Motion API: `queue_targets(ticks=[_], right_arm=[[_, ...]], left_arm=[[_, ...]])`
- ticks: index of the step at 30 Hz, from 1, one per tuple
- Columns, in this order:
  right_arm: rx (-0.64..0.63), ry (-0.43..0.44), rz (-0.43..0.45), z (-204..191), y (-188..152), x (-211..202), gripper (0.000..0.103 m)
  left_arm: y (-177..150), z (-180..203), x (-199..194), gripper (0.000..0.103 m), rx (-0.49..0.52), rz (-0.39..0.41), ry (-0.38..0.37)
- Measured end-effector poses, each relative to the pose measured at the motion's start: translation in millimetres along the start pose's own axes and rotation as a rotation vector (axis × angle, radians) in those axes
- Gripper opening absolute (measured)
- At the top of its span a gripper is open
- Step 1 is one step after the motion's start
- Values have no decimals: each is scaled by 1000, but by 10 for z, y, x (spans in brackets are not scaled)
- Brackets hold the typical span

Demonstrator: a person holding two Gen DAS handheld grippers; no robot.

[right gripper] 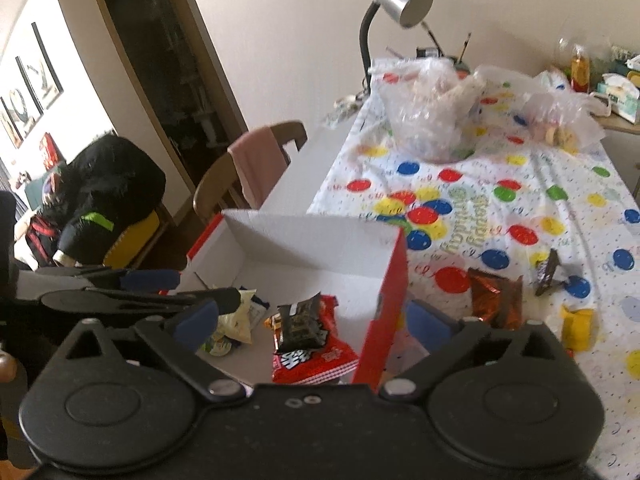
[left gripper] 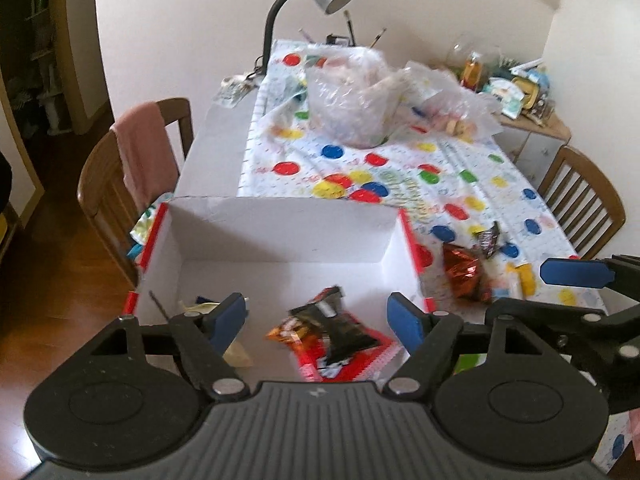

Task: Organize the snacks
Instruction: 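Move both open tools back over the snacks on the table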

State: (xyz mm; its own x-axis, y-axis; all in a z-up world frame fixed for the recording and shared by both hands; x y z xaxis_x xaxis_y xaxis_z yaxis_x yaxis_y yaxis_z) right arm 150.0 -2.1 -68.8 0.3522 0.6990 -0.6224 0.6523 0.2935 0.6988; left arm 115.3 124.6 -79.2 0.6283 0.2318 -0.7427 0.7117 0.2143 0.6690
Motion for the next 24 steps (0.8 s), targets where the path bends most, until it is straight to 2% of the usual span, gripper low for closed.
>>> queue_targets(ticks=[7, 17, 24], right_arm=[[13, -7, 27, 308, -121, -324, 103], [-11, -42, 16, 888, -389, -784, 103], [-51, -79, -45, 1356, -576, -895, 103]], left_arm=[[-106, 477, -135, 81, 14, 41, -43], [-312, 1131, -54, 81, 43, 13, -69], [-460, 1547, 89, 81, 65, -22, -75]])
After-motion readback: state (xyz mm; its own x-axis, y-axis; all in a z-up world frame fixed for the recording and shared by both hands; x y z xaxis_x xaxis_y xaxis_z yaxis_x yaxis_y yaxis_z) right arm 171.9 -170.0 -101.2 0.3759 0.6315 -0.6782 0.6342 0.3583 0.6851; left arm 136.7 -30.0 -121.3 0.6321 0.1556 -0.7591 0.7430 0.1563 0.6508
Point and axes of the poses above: each gripper's, at about its wrist camera, not at the fingertips, and x roughly the way its jaws point, z to its right, y to its top, the point moved 8 cm from there along x, roughly the way its jaws point, and after that the axes turned 10 degrees about y, right-handed, at the moved point
